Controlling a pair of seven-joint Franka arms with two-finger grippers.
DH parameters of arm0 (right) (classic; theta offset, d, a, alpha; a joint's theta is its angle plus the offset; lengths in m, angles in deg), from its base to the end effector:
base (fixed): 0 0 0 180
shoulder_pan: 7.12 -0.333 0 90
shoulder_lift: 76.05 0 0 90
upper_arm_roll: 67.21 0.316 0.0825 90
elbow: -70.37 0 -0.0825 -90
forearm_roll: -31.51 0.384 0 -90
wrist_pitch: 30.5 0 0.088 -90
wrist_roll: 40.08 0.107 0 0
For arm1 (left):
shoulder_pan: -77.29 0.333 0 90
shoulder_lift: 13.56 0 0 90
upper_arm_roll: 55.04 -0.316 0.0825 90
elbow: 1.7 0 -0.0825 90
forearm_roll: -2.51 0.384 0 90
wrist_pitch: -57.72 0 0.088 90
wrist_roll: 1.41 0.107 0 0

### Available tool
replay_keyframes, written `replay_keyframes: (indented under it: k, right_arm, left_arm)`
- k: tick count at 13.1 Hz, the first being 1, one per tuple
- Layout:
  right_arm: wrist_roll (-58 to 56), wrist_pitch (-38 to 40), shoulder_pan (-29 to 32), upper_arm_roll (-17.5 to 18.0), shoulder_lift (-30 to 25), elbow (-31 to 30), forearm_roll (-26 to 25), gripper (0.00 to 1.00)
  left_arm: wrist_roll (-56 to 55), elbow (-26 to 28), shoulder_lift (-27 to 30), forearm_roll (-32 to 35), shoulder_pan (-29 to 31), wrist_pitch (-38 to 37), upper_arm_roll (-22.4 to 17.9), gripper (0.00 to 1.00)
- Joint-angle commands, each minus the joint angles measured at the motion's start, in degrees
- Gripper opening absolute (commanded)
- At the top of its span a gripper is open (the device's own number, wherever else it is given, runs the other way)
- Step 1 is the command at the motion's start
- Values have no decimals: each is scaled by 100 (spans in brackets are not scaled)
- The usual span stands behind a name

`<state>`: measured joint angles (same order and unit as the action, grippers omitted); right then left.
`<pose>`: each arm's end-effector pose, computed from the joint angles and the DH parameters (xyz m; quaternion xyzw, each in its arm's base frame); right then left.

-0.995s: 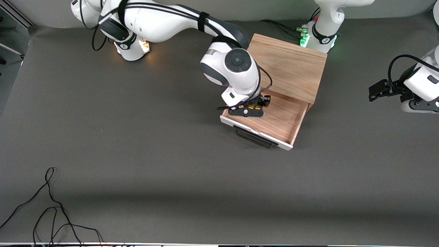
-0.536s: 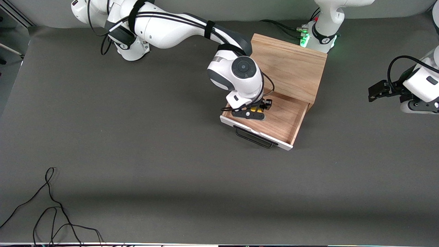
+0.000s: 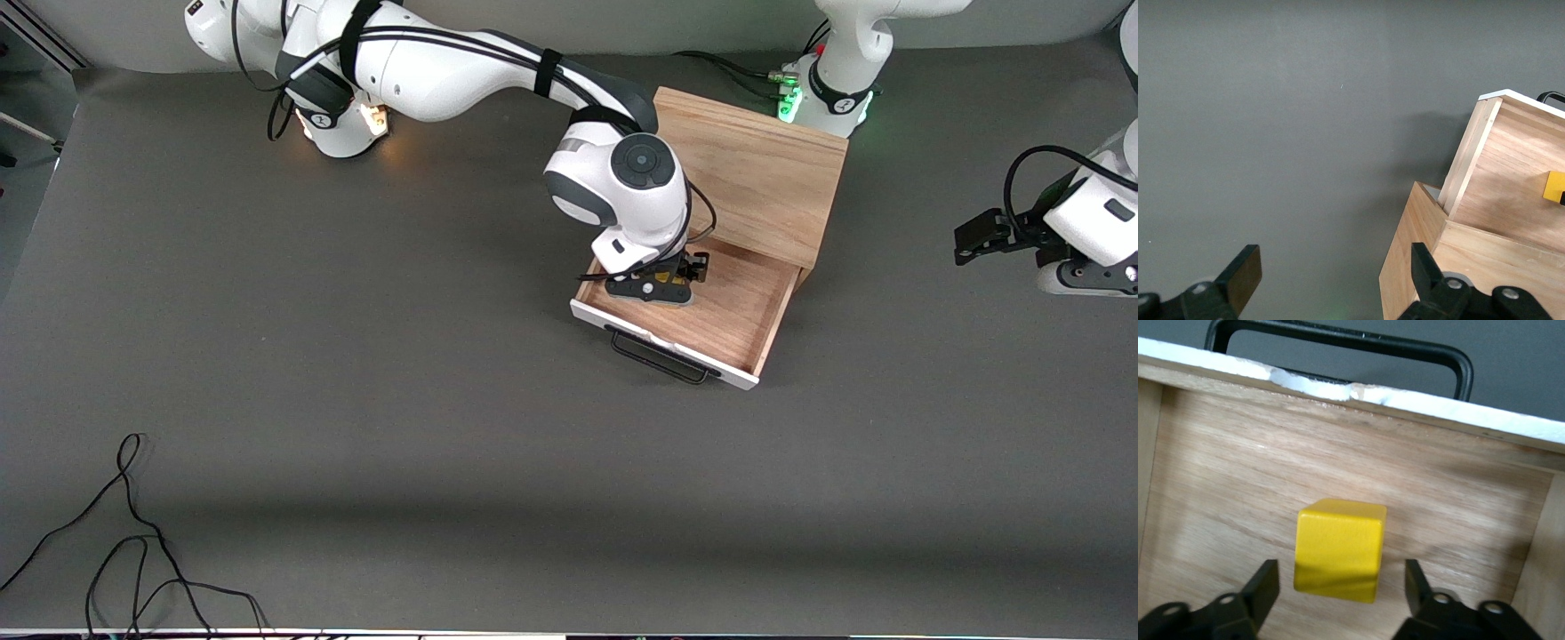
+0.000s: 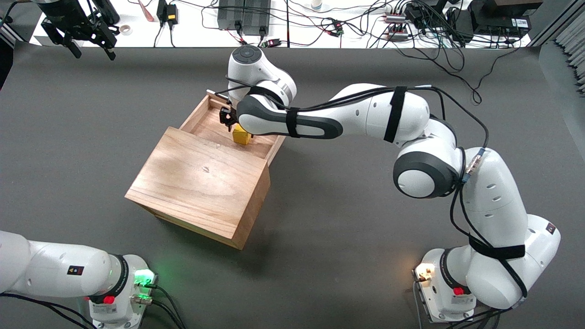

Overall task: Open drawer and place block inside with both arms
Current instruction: 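Lower the cube into the drawer and open the right gripper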

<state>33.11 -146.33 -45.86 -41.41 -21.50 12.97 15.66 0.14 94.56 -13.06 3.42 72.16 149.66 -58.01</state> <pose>0.4688 0.6355 0.3181 -0.9889 0.1218 0.0178 0.0834 0.5504 -0.0190 0.5806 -0.9989 0.0329 0.0333 0.0079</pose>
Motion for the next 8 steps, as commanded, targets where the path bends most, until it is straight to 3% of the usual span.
replay_keyframes:
  k: [1, 5, 8]
  right_arm:
    - [222, 60, -55, -49, -41, 168, -156, 100]
    - [187, 648, 269, -50, -716, 203, -86, 100]
    - [91, 1026, 997, -41, -1235, -16, 116, 100]
  left_arm:
    - [109, -11, 30, 49, 12, 8, 6, 100]
    - [109, -11, 30, 49, 4, 8, 6, 100]
    - [109, -20, 30, 49, 4, 8, 6, 100]
